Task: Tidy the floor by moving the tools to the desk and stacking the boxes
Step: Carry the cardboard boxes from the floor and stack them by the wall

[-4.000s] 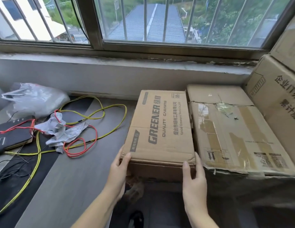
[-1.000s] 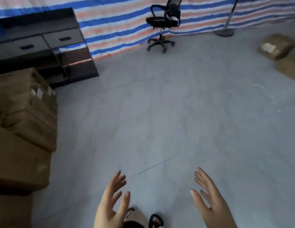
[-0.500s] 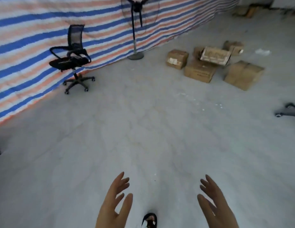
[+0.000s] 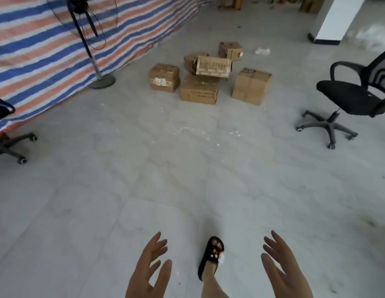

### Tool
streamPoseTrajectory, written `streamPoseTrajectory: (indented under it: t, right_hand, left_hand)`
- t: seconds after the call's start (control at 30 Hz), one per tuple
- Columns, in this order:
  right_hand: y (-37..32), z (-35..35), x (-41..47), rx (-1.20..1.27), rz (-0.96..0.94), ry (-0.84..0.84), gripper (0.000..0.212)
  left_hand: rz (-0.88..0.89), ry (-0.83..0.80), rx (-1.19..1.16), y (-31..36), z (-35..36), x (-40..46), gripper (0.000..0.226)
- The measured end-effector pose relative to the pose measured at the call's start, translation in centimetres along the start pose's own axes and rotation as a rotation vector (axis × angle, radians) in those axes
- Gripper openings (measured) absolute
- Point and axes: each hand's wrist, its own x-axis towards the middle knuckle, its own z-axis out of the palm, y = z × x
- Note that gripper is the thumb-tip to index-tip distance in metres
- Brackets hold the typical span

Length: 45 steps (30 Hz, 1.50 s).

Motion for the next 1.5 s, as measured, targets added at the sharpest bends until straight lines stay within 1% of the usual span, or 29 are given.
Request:
streamPoseTrajectory:
  t: [0.07,0.17,0.23,0.3,0.4,0.5,0.53,0.7,0.77,0.9,0.97,1.07,1.2,1.37,1.43,1.5]
  right_hand:
    - [-0.9,0.7,5.0,-0.014,-0.013,0.005,0.073]
    - [-2.8,1.2,13.5,0.003,-0.041,0.006,0.054]
    - [-5.1,1.5,19.2,0.002,-0.082,0.012,0.051]
    - [-6.8,2.1,24.2,-0.02,-0.121,-0.012,0.052]
    - [-7.9,3.4,29.9,-0.03,-0.099,-0.074,0.056]
    - [-8.3,4.7,35.3,-0.05,-0.063,-0.089,0.074]
    - [-8.4,5.1,37.3,-0.046,-0.046,-0.087,0.077]
    - [-10.0,7.4,49.8,-0.051,-0.048,-0.038,0.078]
    - [-11.1,8.3,55.1,-0.044,-0.053,-0.016,0.076]
    - [-14.5,9.1,64.8,-0.039,-0.053,0.093,0.077]
    - [-15.4,9.1,67.0,-0.041,-0.035,0.146,0.077]
    - [-15.5,8.3,71.8,-0.009,0.027,0.241,0.077]
    - [-15.8,6.5,78.6,-0.001,0.096,0.341,0.075]
    - [-15.9,2.7,90.0,-0.006,0.122,0.375,0.058]
    - [-16.4,0.1,95.5,0.007,0.111,0.378,0.051]
    - [-17.3,-3.1,101.1,0.007,0.097,0.36,0.047]
  left_hand:
    - [0.023,-0.001,0.006,0.8,1.6,4.8,0.049]
    - [0.058,0.022,0.012,2.5,3.7,12.6,0.049]
    - [0.072,0.029,0.009,4.5,4.9,17.7,0.049]
    - [0.08,0.027,-0.002,5.5,6.3,22.2,0.051]
    - [0.052,0.024,-0.025,6.3,8.1,27.6,0.053]
    - [0.018,0.033,0.015,6.8,9.5,33.6,0.049]
    - [0.017,0.036,0.01,6.9,9.9,35.9,0.048]
    - [0.028,-0.005,0.013,8.1,13.1,49.3,0.046]
    - [0.052,-0.054,0.026,8.9,14.2,55.7,0.051]
    - [0.113,-0.146,0.044,13.0,16.9,68.6,0.052]
    - [0.117,-0.191,0.063,14.3,18.2,71.6,0.05]
    - [0.095,-0.273,0.061,15.2,21.1,77.1,0.044]
    - [0.073,-0.34,0.088,16.7,25.7,84.3,0.045]
    - [0.065,-0.351,0.105,18.4,33.9,94.0,0.047]
    - [0.063,-0.356,0.09,19.3,38.2,97.7,0.046]
    - [0.062,-0.349,0.073,20.6,42.6,101.4,0.041]
